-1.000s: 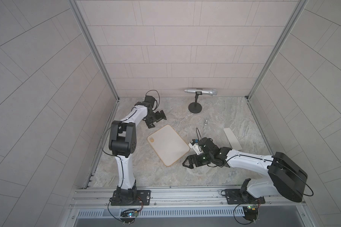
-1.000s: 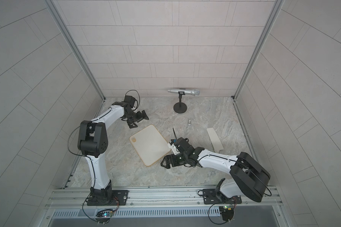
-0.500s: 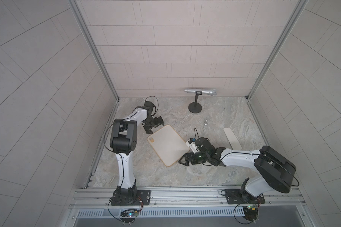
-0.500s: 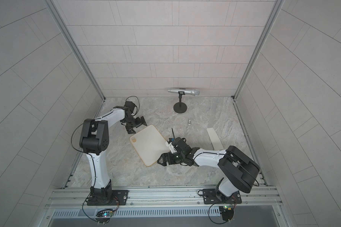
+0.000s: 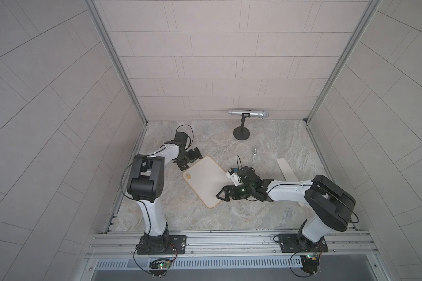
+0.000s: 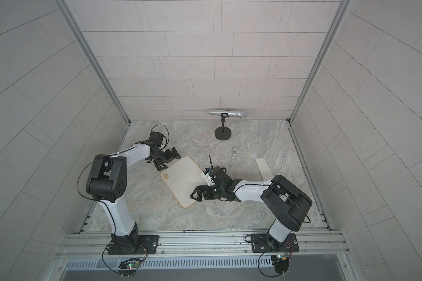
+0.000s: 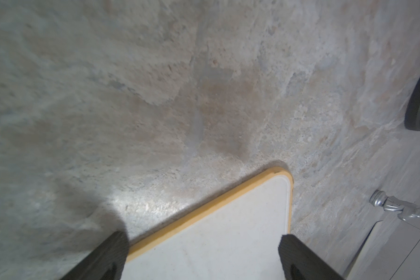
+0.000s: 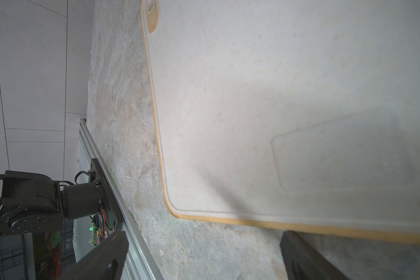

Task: Align the knife with the edge of the cutting board
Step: Adjust the work surface at the center of the board.

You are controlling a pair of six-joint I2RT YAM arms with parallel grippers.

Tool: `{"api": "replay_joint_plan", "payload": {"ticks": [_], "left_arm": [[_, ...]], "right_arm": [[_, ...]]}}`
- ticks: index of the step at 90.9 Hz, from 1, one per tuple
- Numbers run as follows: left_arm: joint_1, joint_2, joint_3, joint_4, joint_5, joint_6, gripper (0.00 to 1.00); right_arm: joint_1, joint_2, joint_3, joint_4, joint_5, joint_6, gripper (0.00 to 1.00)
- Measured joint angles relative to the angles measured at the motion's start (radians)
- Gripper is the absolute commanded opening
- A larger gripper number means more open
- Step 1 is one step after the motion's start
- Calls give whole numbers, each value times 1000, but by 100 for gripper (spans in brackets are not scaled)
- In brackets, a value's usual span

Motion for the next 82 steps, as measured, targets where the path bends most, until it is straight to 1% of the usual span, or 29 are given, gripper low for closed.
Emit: {"api": "replay_joint_plan", "payload": {"ticks": [16, 45, 66, 82], "left_arm": [[-13, -55, -87, 93, -19, -15, 100], [-50, -126, -193, 181, -71, -31, 100], [-68, -189, -277, 214, -73, -50, 100], [-104, -243, -345, 248, -71, -67, 100]], "right_arm": [[-26, 2, 5, -19, -27, -1, 100], [-93, 0, 6, -49, -76, -10, 100], [-175, -3, 11, -79, -101, -45, 100], [-231, -3, 27, -120, -103, -82, 100]]}}
